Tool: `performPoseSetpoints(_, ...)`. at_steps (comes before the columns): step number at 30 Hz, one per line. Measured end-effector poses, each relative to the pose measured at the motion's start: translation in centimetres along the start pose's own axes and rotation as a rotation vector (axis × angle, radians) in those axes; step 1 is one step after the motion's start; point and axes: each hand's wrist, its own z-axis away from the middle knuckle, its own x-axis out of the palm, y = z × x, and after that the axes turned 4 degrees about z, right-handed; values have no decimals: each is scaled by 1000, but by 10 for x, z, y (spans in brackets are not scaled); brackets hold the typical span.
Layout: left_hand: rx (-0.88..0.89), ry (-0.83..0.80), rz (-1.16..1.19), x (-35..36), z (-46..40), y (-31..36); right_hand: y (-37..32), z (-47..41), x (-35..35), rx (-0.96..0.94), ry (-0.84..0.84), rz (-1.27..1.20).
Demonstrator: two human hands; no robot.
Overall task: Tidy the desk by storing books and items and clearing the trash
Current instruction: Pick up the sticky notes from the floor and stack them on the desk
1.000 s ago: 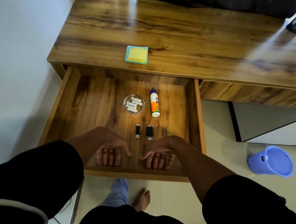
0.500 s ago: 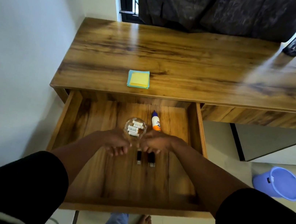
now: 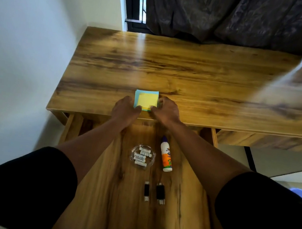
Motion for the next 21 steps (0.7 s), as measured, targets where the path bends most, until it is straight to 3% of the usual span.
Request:
performPoseSetpoints(6,-13,32,-12,13,-27,12,-10,-24,12,55,12,45)
performPoseSetpoints(13,-382,-3,315,12,-50,25,-9,-28,13,51,18,82)
performPoseSetpoints(21,-432,-52,455,10,-49,27,-7,-28,10,64,-42,53)
